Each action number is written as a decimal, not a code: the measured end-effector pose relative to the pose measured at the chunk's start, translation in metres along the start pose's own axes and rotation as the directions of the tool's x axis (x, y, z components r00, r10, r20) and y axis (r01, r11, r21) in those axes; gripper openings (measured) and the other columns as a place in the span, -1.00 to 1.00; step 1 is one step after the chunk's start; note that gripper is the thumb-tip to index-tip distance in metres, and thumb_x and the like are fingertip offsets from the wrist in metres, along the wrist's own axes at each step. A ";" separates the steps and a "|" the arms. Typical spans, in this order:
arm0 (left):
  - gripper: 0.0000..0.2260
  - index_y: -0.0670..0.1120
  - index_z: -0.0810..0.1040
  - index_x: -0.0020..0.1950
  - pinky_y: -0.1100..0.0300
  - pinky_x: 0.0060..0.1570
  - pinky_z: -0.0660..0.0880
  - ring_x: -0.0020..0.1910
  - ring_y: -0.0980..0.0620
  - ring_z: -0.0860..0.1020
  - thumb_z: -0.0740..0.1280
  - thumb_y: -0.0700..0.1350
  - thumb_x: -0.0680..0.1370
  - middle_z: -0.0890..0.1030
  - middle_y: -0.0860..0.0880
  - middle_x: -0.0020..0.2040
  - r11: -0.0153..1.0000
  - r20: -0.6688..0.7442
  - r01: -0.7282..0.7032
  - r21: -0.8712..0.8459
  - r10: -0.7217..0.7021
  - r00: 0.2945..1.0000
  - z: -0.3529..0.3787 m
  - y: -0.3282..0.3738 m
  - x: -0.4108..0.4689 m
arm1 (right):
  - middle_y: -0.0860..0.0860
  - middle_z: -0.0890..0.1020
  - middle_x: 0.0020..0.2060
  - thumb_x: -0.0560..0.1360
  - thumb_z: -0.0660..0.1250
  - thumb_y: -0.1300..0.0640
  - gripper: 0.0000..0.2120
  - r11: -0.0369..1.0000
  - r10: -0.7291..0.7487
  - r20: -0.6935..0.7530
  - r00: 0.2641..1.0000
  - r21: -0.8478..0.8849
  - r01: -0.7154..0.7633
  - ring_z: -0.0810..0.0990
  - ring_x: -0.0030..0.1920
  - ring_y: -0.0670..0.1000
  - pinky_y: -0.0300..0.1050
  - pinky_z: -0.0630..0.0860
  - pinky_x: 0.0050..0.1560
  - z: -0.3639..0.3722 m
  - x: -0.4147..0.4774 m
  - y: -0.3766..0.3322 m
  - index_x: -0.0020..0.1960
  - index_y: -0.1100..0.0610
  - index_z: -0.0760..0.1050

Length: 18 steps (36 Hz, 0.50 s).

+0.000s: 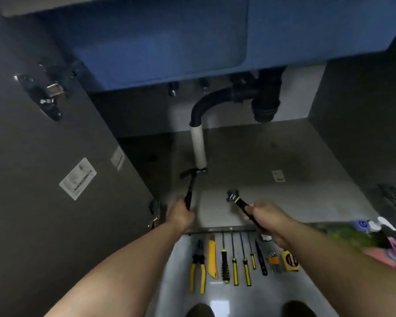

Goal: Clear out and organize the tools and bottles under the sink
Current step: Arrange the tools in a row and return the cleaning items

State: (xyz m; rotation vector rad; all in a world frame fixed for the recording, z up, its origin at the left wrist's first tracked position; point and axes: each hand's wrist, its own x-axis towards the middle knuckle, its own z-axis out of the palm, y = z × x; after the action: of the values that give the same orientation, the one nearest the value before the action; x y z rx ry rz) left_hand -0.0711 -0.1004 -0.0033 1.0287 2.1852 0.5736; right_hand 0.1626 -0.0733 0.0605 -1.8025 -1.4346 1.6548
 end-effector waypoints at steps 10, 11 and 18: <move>-0.69 -0.24 0.53 0.33 0.19 0.01 0.42 0.20 -0.22 0.59 0.31 -0.27 0.58 0.62 -0.24 0.18 0.999 -0.109 0.047 -0.015 -0.048 0.993 0.029 -0.033 0.096 | 0.07 0.62 -0.19 0.68 0.11 0.20 -0.70 0.969 0.099 0.123 0.987 0.216 -0.124 0.47 -0.21 0.03 -0.11 0.34 -0.23 0.030 0.083 0.034 0.11 0.20 0.63; -0.68 -0.24 0.53 0.35 0.17 0.06 0.44 0.21 -0.23 0.59 0.31 -0.26 0.59 0.62 -0.25 0.19 0.998 -0.115 0.052 -0.022 -0.054 0.992 0.031 -0.035 0.102 | 0.07 0.62 -0.17 0.67 0.12 0.21 -0.70 0.970 0.105 0.127 0.986 0.207 -0.130 0.48 -0.19 0.03 -0.09 0.34 -0.21 0.032 0.090 0.036 0.10 0.19 0.64; -0.62 -0.20 0.46 0.44 0.02 0.28 0.47 0.23 -0.25 0.55 0.28 -0.25 0.61 0.57 -0.28 0.24 0.998 -0.160 0.057 0.025 -0.053 0.986 0.039 -0.047 0.124 | 0.20 0.63 0.02 0.65 0.18 0.27 -0.74 0.973 0.070 0.199 0.977 0.205 -0.111 0.55 -0.05 0.11 -0.10 0.37 -0.15 0.048 0.122 0.041 0.13 0.22 0.65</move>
State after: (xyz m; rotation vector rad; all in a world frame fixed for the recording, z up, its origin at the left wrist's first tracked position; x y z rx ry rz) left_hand -0.1276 -0.0251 -0.1047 0.9636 2.3608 0.6182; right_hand 0.1189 -0.0124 -0.0547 -1.6494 -1.2043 1.9926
